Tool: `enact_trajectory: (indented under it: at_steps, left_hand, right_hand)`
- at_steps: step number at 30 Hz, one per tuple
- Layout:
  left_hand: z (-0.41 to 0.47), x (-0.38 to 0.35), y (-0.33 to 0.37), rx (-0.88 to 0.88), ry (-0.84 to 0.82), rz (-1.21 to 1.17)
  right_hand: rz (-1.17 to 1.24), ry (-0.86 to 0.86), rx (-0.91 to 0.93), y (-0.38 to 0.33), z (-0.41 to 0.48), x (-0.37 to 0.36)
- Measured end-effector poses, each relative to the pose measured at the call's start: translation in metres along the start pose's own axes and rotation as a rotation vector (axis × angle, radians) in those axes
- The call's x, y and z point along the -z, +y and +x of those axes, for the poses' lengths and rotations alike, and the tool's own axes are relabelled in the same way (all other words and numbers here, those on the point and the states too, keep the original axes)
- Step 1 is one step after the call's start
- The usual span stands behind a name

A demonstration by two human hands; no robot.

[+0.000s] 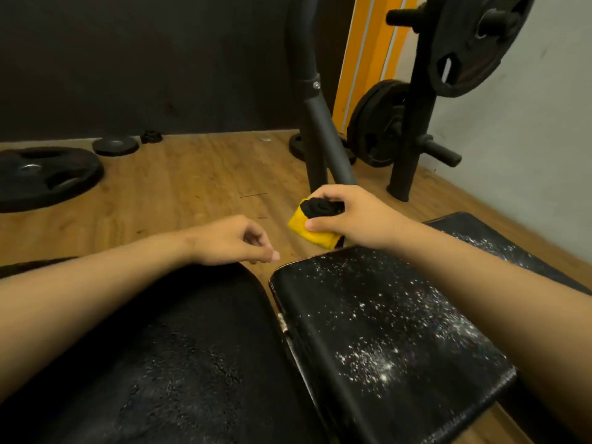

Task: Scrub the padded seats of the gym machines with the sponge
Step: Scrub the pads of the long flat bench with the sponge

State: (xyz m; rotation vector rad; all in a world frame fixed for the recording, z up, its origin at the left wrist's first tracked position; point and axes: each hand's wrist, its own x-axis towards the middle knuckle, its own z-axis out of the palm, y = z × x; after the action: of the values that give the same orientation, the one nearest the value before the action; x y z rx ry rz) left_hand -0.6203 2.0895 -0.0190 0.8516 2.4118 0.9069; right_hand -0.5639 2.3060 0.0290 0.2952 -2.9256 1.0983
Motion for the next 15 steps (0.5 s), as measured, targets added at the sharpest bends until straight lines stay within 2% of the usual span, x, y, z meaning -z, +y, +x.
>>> enact_trajectory:
  at_steps: [2, 6, 9, 12, 15]
  left_hand:
    - [-0.001, -0.005, -0.008, 0.012, -0.024, -0.02]
    - [-0.001, -0.013, -0.01, 0.058, -0.072, 0.203]
    - [0.0, -0.011, -0.007, 0.103, -0.122, 0.209]
    - [0.001, -0.01, -0.006, 0.074, -0.166, 0.173]
    - [0.0, -0.013, -0.007, 0.013, -0.168, 0.111]
  right_hand:
    - [-0.028, -0.079, 0.021, 0.0, 0.024, -0.013]
    - [-0.161, -0.416, 0.003, 0.003, 0.058, -0.036]
    - [-0.151, -0.629, -0.071, 0.003, 0.069, -0.042]
    - [-0.071, -0.76, -0.138, 0.011, 0.073, -0.032]
    - [-0.092, -0.79, -0.221, 0.028, 0.07, 0.0]
